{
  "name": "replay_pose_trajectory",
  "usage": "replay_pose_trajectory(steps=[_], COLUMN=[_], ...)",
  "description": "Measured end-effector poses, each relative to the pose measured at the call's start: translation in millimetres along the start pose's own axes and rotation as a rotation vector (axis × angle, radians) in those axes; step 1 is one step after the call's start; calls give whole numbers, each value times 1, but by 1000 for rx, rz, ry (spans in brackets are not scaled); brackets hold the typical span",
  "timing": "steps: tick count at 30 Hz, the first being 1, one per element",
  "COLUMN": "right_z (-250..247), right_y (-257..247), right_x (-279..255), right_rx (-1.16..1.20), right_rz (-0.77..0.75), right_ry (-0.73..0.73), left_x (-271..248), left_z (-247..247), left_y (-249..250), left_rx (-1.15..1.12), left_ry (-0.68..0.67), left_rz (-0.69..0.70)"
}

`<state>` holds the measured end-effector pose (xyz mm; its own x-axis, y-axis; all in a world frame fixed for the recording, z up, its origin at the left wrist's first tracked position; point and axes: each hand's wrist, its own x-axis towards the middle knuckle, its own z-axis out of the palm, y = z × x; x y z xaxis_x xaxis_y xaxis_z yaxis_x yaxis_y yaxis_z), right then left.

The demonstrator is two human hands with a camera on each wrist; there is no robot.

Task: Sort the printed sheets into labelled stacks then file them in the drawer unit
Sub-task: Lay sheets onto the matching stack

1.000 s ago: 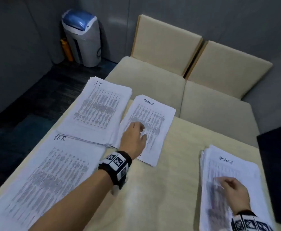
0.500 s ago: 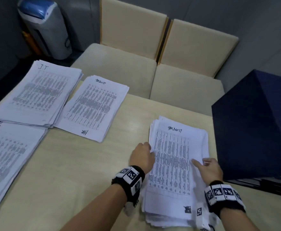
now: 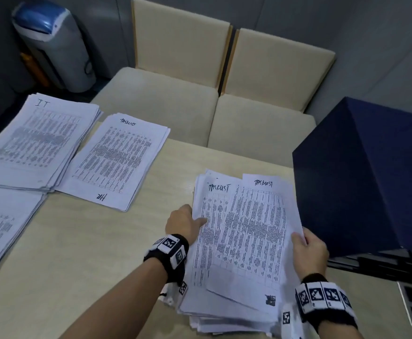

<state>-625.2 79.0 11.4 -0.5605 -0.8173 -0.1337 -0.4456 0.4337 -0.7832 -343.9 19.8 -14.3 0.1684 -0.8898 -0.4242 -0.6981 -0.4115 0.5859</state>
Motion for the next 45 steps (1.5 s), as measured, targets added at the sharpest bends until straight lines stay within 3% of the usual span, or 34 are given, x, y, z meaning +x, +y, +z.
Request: replay_pose_trajectory(steps=[5, 9, 12, 17, 20, 23, 26, 31, 34, 39, 42, 45], right_z=[3, 8, 12, 17, 16, 14, 16, 9, 5, 0, 1, 1], right_y=[2, 0, -5, -10, -13, -11, -8, -13, -11, -2, 3, 8], right_x=[5, 2, 1, 2, 1, -1, 1, -3, -7, -7, -5, -3], right_rx=[417, 494, 497, 542, 640, 658, 581, 472, 515, 508, 546, 620], right_rz=[255, 368, 387, 403, 454, 458, 437, 393, 341, 453, 533, 547], right_ry=[-95, -184, -209, -218, -190, -230, -201, -230, -224, -154, -179, -180], left_x=[5, 0, -4, -5, -2, -8, -15, -15, -22, -9, -8, -10], left_z=[-11, -32, -45, -43, -35, -31, -29, -28, -29, -6, 4, 7], left_y=[3, 11, 19, 14, 2, -7, -11, -7, 4, 4, 9, 17], left_rx=[166, 673, 822, 617, 250, -351, -615, -437, -411, -186, -27, -29], left_ry=[9, -103, -36, 18, 18, -186, -288, -230, -275, -29, -59, -111], left_rz=[165, 324, 416, 434, 447, 393, 339, 366, 380, 171, 105, 69])
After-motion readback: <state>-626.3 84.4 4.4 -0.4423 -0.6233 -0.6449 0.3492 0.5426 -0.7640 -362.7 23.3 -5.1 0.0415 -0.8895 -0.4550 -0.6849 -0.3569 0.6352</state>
